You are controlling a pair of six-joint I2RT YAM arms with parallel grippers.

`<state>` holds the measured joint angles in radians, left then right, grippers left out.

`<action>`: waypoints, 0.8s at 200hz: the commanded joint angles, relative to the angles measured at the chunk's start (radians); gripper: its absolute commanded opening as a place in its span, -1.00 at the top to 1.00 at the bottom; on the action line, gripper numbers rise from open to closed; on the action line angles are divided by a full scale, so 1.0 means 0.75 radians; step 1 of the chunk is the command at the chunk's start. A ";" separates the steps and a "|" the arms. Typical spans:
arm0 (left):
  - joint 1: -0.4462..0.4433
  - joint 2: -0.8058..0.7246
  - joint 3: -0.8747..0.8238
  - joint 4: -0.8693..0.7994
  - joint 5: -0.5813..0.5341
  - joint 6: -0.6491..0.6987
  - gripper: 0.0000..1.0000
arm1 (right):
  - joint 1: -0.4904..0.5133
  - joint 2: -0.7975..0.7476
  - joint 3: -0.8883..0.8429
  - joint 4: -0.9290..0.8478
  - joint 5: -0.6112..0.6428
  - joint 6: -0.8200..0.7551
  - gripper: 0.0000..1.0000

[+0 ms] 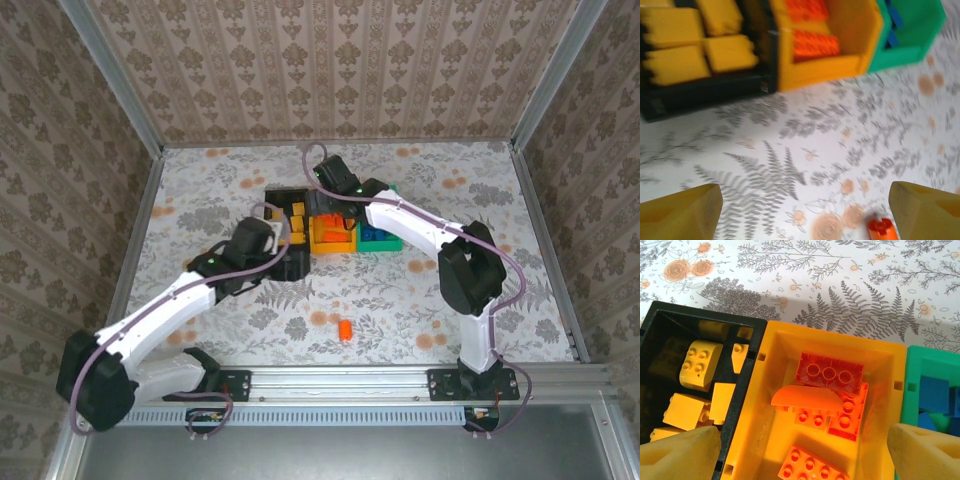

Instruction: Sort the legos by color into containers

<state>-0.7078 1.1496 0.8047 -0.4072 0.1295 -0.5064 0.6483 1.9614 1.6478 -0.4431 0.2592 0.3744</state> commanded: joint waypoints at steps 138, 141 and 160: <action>-0.596 0.759 0.483 -0.449 0.028 0.329 -0.54 | -0.161 -0.750 -0.765 0.165 0.037 0.145 -0.79; -0.596 0.769 0.491 -0.456 0.037 0.330 -0.54 | -0.162 -0.750 -0.765 0.165 0.037 0.147 -0.79; -0.596 0.822 0.533 -0.492 0.079 0.351 -0.55 | -0.172 -0.750 -0.769 0.165 0.035 0.147 -0.79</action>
<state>-1.1515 1.7226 1.1553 -0.7124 0.1333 -0.2871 0.5297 1.4239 1.0855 -0.3389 0.2779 0.4725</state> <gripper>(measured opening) 0.770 0.896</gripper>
